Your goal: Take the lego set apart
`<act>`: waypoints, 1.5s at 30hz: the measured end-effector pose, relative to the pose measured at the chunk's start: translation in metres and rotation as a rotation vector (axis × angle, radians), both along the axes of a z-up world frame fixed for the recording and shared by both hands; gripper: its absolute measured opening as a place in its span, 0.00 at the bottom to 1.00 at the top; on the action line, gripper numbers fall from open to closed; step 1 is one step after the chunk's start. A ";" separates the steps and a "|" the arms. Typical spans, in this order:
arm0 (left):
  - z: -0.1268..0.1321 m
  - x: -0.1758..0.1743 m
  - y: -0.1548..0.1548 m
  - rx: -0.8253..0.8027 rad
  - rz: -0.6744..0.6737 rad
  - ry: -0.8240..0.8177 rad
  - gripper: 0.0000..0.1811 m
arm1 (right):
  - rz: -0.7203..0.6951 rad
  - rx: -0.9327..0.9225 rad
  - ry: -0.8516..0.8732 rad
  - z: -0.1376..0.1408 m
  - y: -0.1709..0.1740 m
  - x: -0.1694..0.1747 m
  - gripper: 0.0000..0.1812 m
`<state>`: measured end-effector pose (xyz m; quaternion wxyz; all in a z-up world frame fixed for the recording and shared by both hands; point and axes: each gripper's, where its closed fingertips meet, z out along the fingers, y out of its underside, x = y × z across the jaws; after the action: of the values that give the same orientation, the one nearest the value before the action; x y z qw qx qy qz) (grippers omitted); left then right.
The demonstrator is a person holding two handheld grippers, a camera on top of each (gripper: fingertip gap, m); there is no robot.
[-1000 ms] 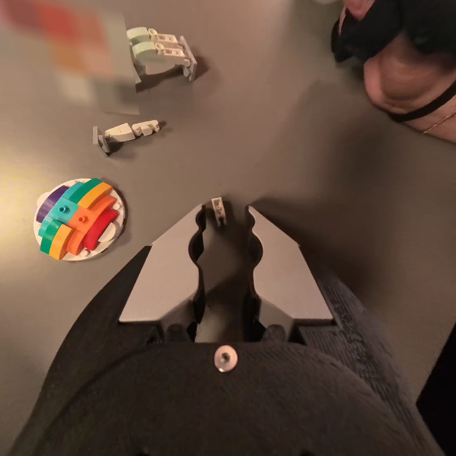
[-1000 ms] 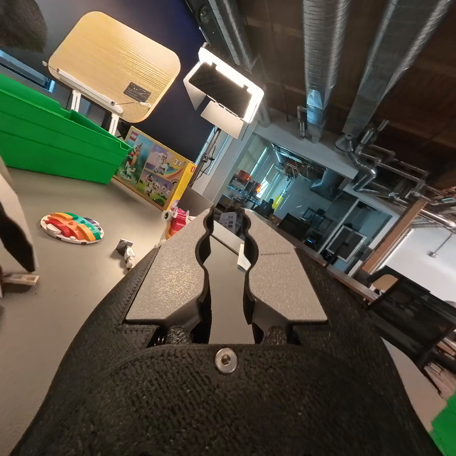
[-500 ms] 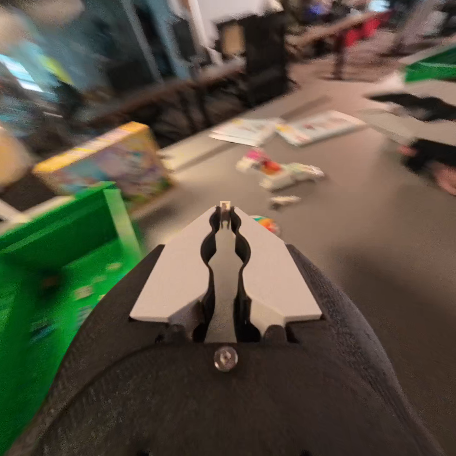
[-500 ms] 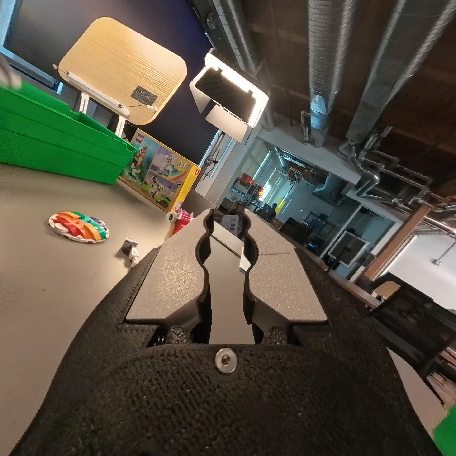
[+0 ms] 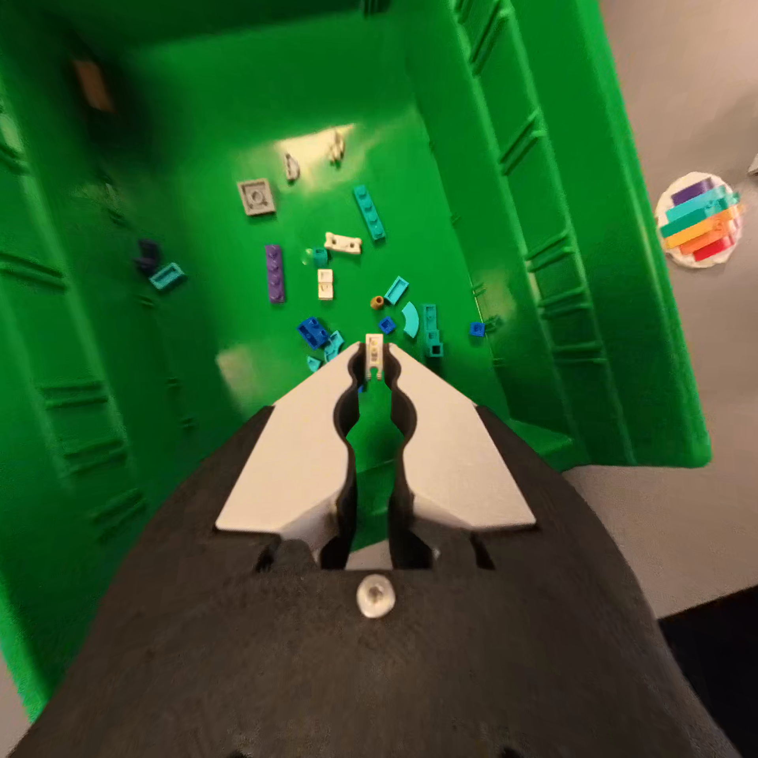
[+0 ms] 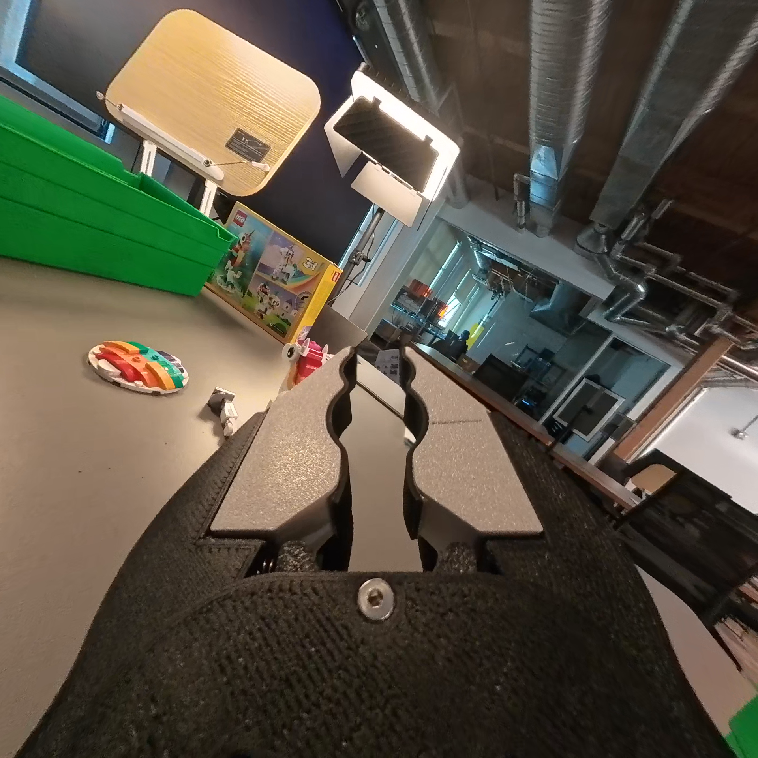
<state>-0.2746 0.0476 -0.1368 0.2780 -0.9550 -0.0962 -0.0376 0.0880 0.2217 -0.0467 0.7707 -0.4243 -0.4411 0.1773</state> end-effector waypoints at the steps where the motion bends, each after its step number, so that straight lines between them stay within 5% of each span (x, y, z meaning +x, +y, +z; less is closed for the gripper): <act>1: -0.005 -0.001 0.003 -0.025 -0.009 -0.009 0.04 | -0.004 0.002 -0.002 0.000 0.000 0.000 0.10; 7: -0.036 -0.008 0.017 -0.138 -0.011 -0.011 0.05 | -0.017 -0.002 0.001 0.000 0.004 0.002 0.10; 13: -0.022 -0.013 0.023 -0.098 0.006 -0.028 0.13 | -0.002 -0.020 0.013 0.000 0.004 0.003 0.02; 17: 0.054 0.012 0.035 0.227 -0.014 0.096 0.17 | 0.041 -0.058 -0.083 -0.015 0.000 -0.008 0.04; 21: 0.143 0.087 0.030 0.674 -0.161 0.236 0.19 | 0.356 -0.245 -0.261 -0.043 -0.036 -0.046 0.03; 24: 0.163 0.158 0.030 0.832 -0.384 0.236 0.19 | 0.390 -0.491 -0.432 -0.072 -0.029 -0.071 0.10; 29: 0.137 0.238 0.054 0.823 -0.654 0.211 0.18 | 0.303 -0.762 -0.606 -0.110 -0.007 -0.093 0.16; 35: 0.088 0.273 0.091 0.700 -0.789 0.217 0.17 | 0.228 -0.743 -0.719 -0.127 -0.004 -0.093 0.03; 40: 0.005 0.278 0.118 0.491 -0.990 0.302 0.23 | 0.206 -0.367 -0.772 -0.121 -0.012 -0.088 0.03; 45: -0.020 0.275 0.126 0.451 -1.027 0.431 0.24 | 0.254 0.013 -0.756 -0.111 -0.043 -0.090 0.02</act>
<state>0.0001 0.1737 -0.1573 0.4332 -0.7829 0.4465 0.0078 -0.0016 0.1787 -0.1580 0.5287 -0.3968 -0.7436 0.1000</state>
